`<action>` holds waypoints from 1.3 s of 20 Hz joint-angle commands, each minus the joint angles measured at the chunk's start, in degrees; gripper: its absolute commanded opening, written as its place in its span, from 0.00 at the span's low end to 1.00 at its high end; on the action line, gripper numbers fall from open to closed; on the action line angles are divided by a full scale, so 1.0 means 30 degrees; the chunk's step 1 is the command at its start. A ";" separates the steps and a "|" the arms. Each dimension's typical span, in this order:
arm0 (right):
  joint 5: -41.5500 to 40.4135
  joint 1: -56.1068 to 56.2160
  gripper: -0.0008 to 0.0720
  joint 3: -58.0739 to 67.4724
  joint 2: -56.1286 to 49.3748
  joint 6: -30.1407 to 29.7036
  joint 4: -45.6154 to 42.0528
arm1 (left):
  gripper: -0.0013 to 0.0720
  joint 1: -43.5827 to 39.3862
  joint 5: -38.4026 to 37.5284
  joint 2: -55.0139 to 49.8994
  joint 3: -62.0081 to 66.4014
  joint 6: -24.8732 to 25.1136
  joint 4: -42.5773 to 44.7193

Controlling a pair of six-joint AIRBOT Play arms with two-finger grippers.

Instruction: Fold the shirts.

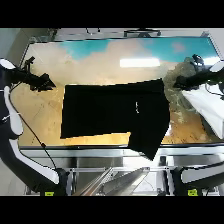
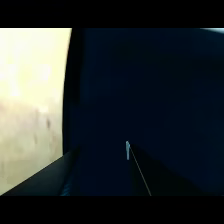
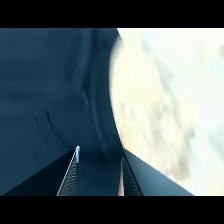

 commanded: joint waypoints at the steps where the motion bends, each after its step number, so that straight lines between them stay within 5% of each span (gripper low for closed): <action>1: 0.3497 -0.0328 0.28 -0.3075 0.3657 0.2900 -0.2506 | 0.41 0.0168 -0.1071 0.3920 -0.4277 -0.0539 0.1071; 6: 0.3177 -0.0546 0.28 -1.0914 1.0477 0.4248 -0.2790 | 0.41 0.0452 0.1690 0.8830 -1.4855 -0.0066 0.3330; 11: 0.1647 -0.0539 0.30 -1.4018 1.4797 0.4240 -0.2543 | 0.42 0.0882 0.7082 0.9741 -2.0036 0.0313 0.3155; 14: 0.2310 -0.0539 0.77 -1.4061 1.5234 0.4248 -0.2565 | 0.42 0.0634 0.9617 0.9734 -2.1158 0.0495 0.3162; 15: 0.2608 -0.0539 0.77 -1.4185 1.5198 0.4255 -0.2630 | 0.42 0.0641 1.0142 0.9734 -2.1376 0.0634 0.3133; 17: 0.2769 -0.0539 0.76 -1.5140 1.5212 0.4262 -0.2601 | 1.00 0.0641 1.0622 0.9726 -2.1864 0.0743 0.3096; 19: 0.1945 -0.0546 0.61 -1.6910 1.5212 0.4277 -0.2404 | 0.82 0.0641 1.0615 0.9486 -2.2119 0.0918 0.3089; 21: 0.0182 -0.0539 0.61 -1.8797 1.5205 0.4328 -0.1377 | 0.80 0.0641 1.0448 0.8954 -2.2105 0.2047 0.1523; 24: -0.1909 -0.0539 0.61 -2.0524 1.4877 0.4080 0.0488 | 0.50 0.0641 0.8954 0.7723 -2.2083 0.6207 -0.3883; 26: -0.2900 -0.0532 0.61 -2.0837 1.4243 0.2885 0.1661 | 0.49 0.0641 0.7643 0.6987 -2.1857 0.7446 -0.5501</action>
